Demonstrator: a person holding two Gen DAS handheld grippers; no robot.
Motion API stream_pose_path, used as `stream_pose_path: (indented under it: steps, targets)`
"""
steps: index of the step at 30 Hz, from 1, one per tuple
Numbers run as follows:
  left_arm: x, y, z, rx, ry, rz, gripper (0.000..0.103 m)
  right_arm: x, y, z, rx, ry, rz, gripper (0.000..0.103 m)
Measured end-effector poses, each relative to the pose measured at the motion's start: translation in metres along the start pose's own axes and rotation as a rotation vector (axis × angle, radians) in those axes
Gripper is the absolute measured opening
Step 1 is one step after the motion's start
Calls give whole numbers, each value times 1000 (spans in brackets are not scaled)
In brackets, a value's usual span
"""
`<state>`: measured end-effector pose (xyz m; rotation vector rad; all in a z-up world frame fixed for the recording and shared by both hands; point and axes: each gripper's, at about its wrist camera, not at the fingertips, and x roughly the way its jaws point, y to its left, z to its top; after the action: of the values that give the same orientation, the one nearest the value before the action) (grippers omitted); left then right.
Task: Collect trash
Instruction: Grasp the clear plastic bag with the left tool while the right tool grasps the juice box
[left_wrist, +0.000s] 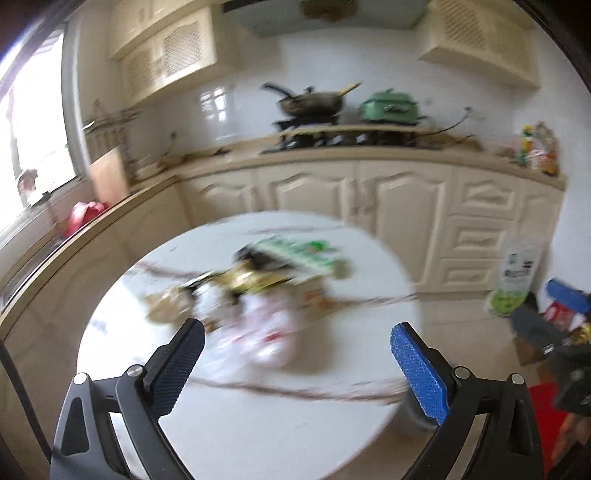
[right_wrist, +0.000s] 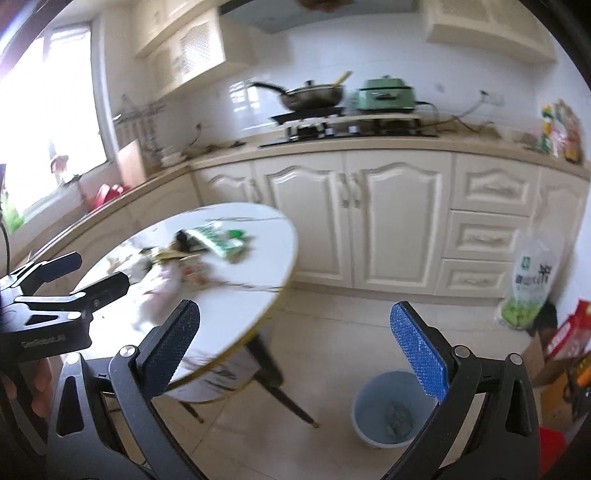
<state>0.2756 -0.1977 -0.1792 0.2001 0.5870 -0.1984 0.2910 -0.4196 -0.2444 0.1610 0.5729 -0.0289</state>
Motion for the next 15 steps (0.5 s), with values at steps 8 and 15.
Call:
stream_pose_path:
  steps: [8, 15]
  targets:
    - [54, 35, -12, -90, 143, 16, 99, 57, 48, 6, -79, 78, 17, 103]
    - [116, 27, 4, -76, 220, -25, 99, 101, 55, 7, -118, 137, 15, 103]
